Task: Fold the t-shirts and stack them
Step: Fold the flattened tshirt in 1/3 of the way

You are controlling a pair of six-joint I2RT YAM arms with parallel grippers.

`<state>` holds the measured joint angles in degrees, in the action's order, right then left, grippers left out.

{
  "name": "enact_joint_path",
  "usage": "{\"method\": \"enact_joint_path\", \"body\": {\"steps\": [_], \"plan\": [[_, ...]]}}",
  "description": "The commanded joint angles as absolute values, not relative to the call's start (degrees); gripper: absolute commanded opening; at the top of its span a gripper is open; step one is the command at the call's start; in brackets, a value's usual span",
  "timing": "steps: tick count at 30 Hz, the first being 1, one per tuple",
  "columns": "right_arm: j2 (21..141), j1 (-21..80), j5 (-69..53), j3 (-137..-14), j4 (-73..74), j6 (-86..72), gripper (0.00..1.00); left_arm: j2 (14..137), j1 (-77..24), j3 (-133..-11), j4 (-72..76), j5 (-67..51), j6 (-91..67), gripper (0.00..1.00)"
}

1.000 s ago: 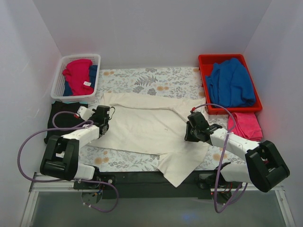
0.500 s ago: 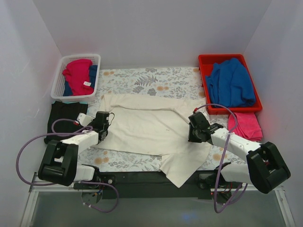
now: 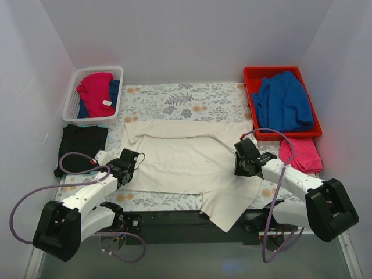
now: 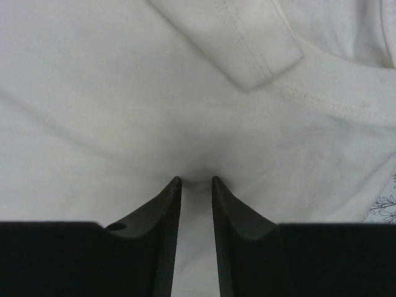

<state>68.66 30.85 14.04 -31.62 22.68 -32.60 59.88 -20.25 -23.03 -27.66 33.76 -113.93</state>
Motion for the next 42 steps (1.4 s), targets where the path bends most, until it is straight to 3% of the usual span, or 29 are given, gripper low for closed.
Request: {"method": "enact_joint_path", "body": {"steps": [1, 11, 16, 19, 21, 24, 27, 31, 37, 42], "plan": [[67.67, 30.67, 15.56, -31.29, 23.29, -32.08, 0.33, 57.92, -22.15, -25.92, -39.19, 42.44, -129.11, 0.09], [67.06, 30.76, 14.94, -33.31, 23.12, -30.59, 0.33, 64.07, -22.5, -31.11, -36.84, 43.86, -122.01, 0.15], [60.92, 32.86, 16.78, -35.94, 22.15, -24.1, 0.37, 59.17, -22.59, -31.64, -32.96, 46.31, -114.0, 0.19], [58.36, 34.27, 17.4, -39.45, 21.45, -21.54, 0.41, 57.13, -22.59, -33.66, -30.42, 48.86, -108.29, 0.25], [58.53, 36.12, 16.18, -42.08, 20.66, -19.61, 0.41, 56.78, -22.5, -34.97, -27.61, 49.39, -105.75, 0.37], [61.33, 39.89, 12.84, -43.85, 17.41, -17.58, 0.42, 59.06, -22.5, -36.64, -23.56, 49.39, -101.61, 0.46], [67.55, 46.12, 11.69, -45.52, 14.16, -16.44, 0.42, 63.62, -21.72, -37.44, -17.78, 46.77, -97.14, 0.5], [76.71, 56.49, 16.51, -50.96, 13.18, -15.73, 0.42, 72.58, -17.76, -39.8, -8.01, 34.04, -88.34, 0.49], [81.04, 58.36, 17.58, -51.95, 11.95, -18.28, 0.42, 80.94, -12.49, -40.52, -3.08, 26.55, -87.8, 0.45], [79.89, 58.36, 20.21, -50.63, 11.78, -18.1, 0.42, 84.28, -8.71, -40.6, -0.35, 21.89, -88.59, 0.34]]}}
